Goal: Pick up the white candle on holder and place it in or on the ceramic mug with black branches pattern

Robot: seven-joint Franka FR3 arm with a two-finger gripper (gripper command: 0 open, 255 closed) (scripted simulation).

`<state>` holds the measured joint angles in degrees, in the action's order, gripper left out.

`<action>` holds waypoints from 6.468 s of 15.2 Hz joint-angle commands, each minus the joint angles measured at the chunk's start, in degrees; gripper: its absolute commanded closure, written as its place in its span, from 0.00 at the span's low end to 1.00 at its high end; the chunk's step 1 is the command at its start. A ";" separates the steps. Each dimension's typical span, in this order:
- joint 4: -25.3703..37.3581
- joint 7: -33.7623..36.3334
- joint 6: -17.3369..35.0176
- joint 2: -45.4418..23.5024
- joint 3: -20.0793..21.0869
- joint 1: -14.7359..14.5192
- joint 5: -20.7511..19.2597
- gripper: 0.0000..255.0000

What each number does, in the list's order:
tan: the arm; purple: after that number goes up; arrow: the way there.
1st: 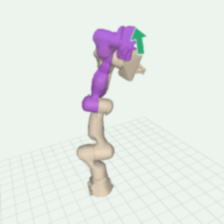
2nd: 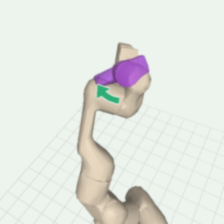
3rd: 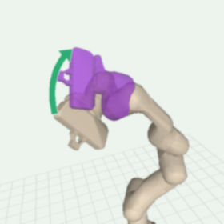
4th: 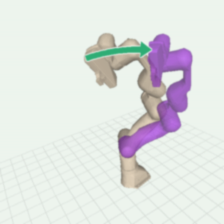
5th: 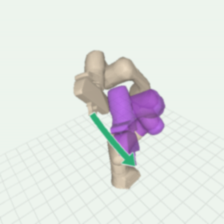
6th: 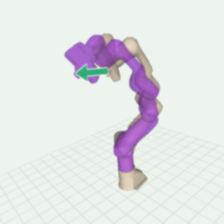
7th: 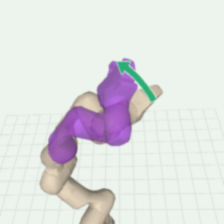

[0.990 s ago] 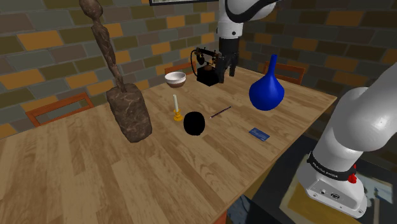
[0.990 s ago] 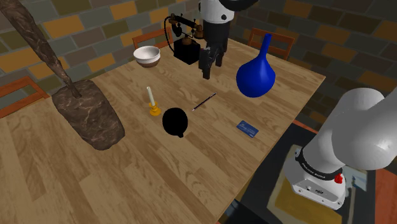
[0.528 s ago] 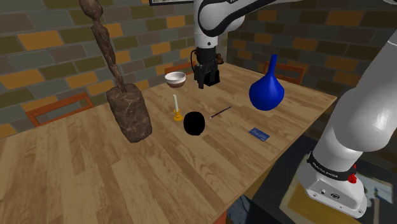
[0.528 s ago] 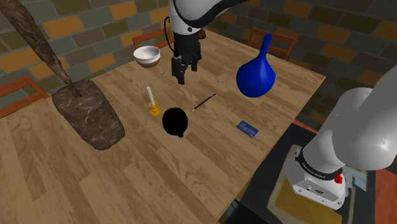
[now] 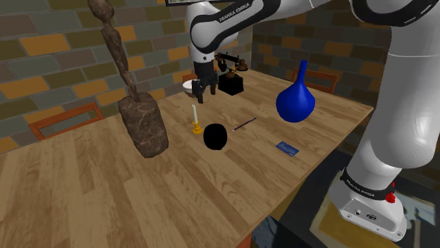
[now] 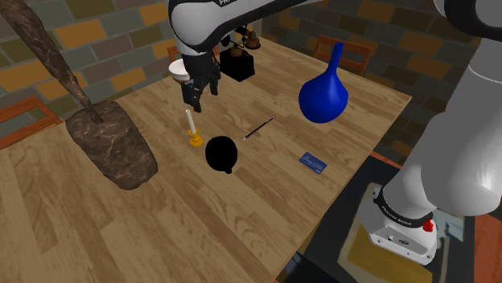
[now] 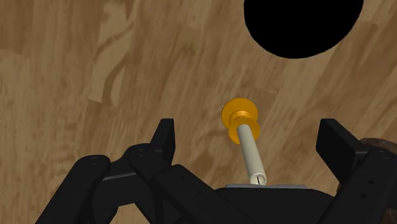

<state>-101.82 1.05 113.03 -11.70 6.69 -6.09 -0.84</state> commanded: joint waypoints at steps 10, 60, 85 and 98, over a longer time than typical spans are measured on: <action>11.96 1.48 1.24 -13.16 0.39 -2.28 -2.82 0.00; 31.38 0.96 -19.37 -11.94 0.66 -2.75 -2.47 1.00; -3.79 5.92 -12.99 17.07 3.27 -4.86 1.43 1.00; -13.07 6.03 -3.04 16.39 3.38 -4.92 1.35 1.00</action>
<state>-114.00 7.14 109.04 4.71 10.10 -11.04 0.51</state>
